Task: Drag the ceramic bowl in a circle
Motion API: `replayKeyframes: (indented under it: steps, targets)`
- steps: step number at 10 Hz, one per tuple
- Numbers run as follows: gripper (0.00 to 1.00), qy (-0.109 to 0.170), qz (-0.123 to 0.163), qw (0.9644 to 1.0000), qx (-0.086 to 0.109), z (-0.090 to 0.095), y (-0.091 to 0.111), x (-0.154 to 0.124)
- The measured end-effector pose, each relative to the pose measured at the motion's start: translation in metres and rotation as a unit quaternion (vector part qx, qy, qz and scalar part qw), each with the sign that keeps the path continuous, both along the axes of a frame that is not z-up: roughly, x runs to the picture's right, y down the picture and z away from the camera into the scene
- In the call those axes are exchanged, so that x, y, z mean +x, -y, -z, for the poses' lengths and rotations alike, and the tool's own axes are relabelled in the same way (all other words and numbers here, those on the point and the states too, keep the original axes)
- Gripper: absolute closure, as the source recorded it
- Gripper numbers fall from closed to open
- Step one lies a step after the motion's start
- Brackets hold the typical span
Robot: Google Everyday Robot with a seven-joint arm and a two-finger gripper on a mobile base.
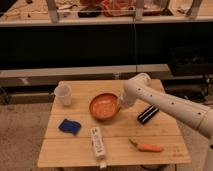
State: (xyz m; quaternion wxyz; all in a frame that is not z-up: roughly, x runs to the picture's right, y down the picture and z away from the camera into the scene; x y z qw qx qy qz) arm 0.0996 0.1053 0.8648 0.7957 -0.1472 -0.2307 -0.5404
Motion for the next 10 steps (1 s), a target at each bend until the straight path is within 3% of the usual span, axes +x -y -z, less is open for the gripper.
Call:
replayKeyframes:
  steps: [4,6,8,10]
  targets:
    - [0.96,-0.003,-0.011,0.9999,-0.004,-0.018,0.011,0.004]
    - [0.96,-0.019,-0.046,0.9987,-0.01,-0.021,0.001,0.027]
    - [0.96,-0.043,-0.1,0.994,-0.016,-0.018,-0.017,0.066]
    - [0.96,-0.07,-0.151,0.9858,-0.021,-0.008,-0.038,0.103]
